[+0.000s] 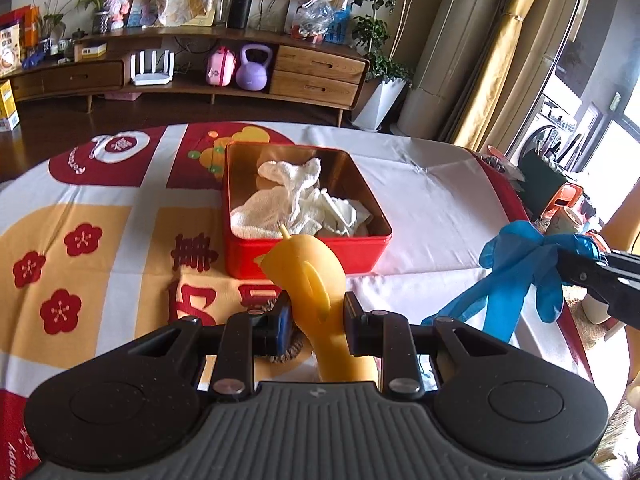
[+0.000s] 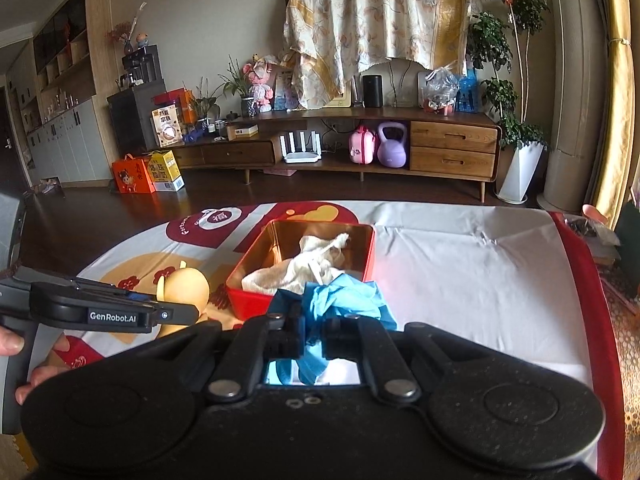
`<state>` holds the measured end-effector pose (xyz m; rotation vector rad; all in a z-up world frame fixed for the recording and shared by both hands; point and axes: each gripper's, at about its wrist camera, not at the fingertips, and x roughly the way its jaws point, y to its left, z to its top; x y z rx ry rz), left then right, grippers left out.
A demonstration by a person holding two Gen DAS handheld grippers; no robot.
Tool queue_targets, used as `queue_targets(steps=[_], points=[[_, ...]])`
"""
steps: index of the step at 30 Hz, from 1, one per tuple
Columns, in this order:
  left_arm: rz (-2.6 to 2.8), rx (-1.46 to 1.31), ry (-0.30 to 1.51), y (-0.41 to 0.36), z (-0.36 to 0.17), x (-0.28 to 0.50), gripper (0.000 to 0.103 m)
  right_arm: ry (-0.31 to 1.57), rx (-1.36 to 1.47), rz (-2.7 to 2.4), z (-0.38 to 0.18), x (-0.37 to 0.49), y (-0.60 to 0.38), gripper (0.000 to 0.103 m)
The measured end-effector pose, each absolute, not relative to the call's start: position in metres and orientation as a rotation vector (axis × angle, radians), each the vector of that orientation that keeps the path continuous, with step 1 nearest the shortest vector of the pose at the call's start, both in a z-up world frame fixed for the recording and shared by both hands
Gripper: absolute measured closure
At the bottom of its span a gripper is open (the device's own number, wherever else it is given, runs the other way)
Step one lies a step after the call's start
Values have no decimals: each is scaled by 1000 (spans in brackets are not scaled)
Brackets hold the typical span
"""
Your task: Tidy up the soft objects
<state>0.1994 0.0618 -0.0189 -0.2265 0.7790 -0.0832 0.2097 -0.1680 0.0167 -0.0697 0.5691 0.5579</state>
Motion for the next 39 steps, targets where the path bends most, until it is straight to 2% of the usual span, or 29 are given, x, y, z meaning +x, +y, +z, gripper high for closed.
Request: queue_targets(steps=[18,39], points=[[-115,-155,757,64,2,271,77,566,-89,579,29,284,-125,97],[-61,-81,810,72,-42,359,77,693,41,590,-23,382,-89,92]])
